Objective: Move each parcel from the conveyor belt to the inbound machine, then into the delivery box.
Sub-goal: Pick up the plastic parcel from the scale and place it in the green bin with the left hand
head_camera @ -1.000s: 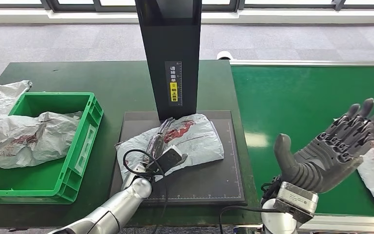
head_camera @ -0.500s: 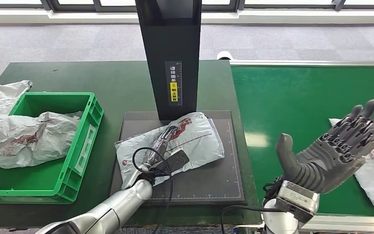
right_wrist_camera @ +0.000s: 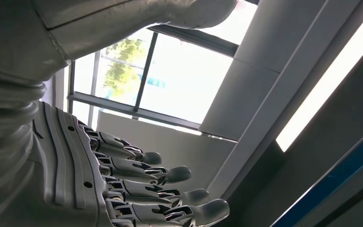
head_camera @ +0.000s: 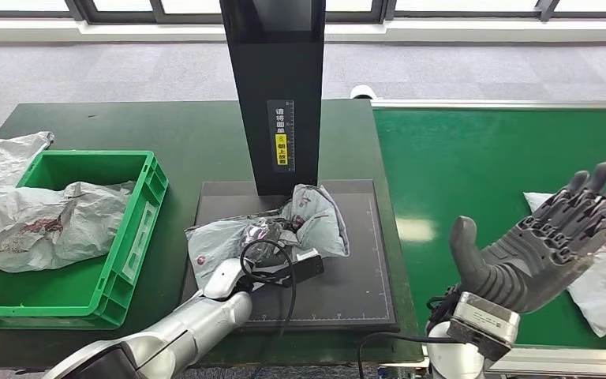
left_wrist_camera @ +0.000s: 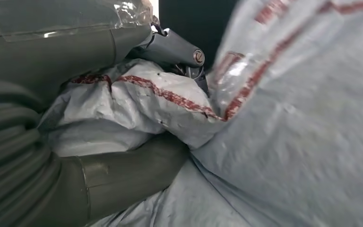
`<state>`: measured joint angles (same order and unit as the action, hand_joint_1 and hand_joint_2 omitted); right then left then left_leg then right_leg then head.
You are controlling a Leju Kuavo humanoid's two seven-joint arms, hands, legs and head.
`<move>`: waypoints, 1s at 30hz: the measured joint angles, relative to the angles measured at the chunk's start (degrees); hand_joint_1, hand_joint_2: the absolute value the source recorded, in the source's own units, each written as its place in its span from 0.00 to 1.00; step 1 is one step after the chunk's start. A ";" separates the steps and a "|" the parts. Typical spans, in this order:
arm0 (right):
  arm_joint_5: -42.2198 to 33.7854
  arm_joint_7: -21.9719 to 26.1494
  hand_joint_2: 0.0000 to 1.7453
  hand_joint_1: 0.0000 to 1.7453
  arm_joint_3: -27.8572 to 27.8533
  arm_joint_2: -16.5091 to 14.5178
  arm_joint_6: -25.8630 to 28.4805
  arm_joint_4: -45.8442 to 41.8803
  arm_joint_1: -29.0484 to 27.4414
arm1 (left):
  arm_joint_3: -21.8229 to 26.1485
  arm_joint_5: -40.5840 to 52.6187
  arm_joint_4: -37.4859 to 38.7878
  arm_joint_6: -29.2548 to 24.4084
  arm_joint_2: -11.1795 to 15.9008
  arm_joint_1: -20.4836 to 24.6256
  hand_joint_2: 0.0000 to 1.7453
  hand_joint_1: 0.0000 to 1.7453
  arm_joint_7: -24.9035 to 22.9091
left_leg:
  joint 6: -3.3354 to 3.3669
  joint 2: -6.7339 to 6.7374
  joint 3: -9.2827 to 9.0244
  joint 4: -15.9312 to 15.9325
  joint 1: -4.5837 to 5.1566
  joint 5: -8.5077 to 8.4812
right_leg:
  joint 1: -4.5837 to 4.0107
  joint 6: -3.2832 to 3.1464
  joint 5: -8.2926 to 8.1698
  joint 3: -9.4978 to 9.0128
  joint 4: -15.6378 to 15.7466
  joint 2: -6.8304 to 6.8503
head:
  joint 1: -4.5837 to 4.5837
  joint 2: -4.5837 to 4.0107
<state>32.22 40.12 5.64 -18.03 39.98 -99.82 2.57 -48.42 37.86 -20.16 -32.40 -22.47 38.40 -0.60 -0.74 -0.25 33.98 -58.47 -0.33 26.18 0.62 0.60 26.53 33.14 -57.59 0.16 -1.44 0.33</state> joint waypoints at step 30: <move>-0.32 -0.01 1.00 0.00 -1.72 0.00 -0.02 1.02 -0.48 | 51.28 28.23 -48.63 -7.66 1.95 -15.50 1.00 1.00 20.03 | -0.06 0.20 0.37 0.00 -0.12 -0.01 | -0.12 -0.04 -0.01 0.44 -0.02 -0.18 | 0.00 0.00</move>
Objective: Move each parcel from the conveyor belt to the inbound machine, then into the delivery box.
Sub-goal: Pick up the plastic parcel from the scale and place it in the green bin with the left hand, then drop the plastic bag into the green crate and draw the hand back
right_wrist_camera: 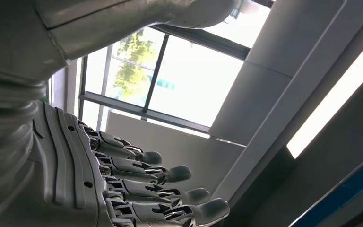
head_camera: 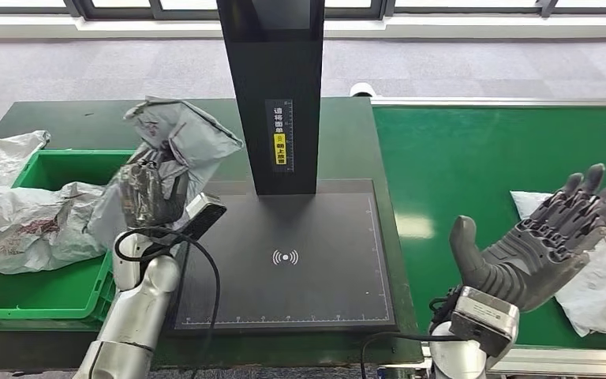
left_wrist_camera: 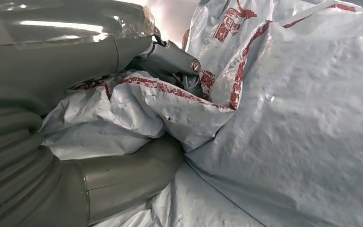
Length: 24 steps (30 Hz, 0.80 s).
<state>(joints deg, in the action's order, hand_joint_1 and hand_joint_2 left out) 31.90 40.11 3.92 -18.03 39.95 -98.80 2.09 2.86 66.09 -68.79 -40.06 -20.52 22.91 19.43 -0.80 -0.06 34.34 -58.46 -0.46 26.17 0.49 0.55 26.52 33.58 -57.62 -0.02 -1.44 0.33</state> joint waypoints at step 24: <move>-0.38 0.02 1.00 0.00 -0.62 -0.09 0.00 2.23 0.14 | 17.55 12.44 -12.38 0.00 -0.07 3.51 1.00 1.00 -0.78 | -0.01 -0.09 0.00 -0.01 0.00 -0.01 | 0.01 -0.02 -0.01 -0.05 0.00 0.09 | 0.00 0.01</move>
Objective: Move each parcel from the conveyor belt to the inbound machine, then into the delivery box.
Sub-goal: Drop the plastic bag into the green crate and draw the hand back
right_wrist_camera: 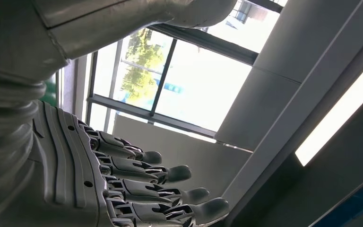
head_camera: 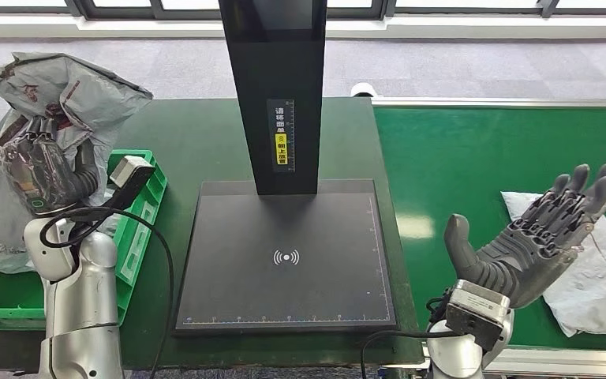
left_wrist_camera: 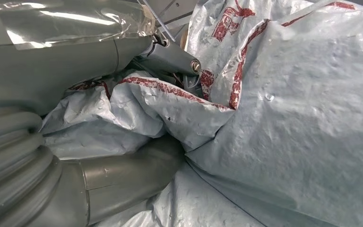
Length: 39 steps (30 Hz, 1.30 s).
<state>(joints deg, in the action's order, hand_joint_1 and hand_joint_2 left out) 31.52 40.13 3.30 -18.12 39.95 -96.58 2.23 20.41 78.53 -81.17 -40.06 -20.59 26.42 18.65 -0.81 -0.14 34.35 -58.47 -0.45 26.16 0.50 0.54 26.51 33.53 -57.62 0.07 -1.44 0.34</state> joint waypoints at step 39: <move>0.79 0.00 1.00 0.00 0.00 -0.04 -0.02 3.84 -0.15 | 37.07 -1.08 22.98 0.02 7.34 13.43 1.00 0.00 13.64 | -0.14 0.07 -0.01 0.01 -0.11 -0.08 | -0.11 -0.21 -0.07 0.04 -0.04 -0.06 | 0.00 -0.02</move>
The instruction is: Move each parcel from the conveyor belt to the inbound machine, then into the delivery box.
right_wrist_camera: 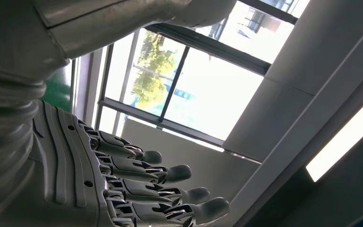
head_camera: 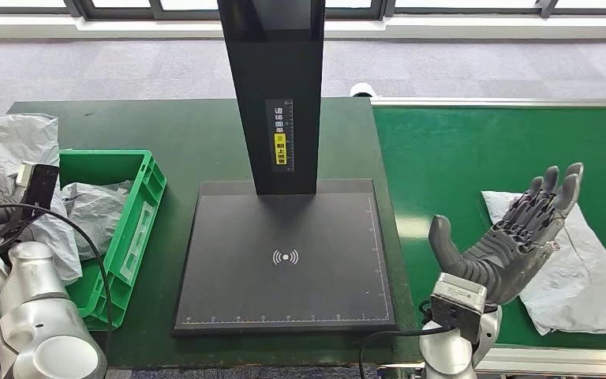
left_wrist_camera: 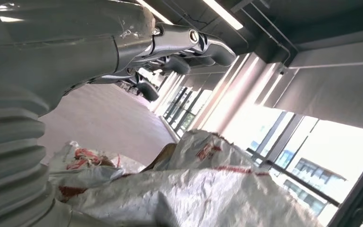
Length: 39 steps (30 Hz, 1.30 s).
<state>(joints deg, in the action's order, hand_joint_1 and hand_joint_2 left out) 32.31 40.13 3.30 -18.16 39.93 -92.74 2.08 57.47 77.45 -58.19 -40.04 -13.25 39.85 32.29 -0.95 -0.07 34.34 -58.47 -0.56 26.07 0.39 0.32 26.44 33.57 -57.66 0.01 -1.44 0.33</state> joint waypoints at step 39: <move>10.09 -2.36 1.00 0.00 -16.57 -0.54 0.02 14.14 5.63 | -17.33 -50.73 -16.15 2.02 -6.14 -10.02 1.00 0.00 8.03 | 0.01 -0.03 -0.04 -0.01 0.03 0.01 | 0.02 0.01 0.00 0.00 0.03 0.02 | 0.00 0.00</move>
<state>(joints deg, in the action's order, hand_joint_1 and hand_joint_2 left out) 42.40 37.76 -13.27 -18.70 39.95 -78.60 7.71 40.15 26.72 -74.35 -38.02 -19.39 29.83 40.33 -0.94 -0.10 34.30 -58.48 -0.53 26.08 0.42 0.33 26.44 33.58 -57.63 0.03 -1.44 0.33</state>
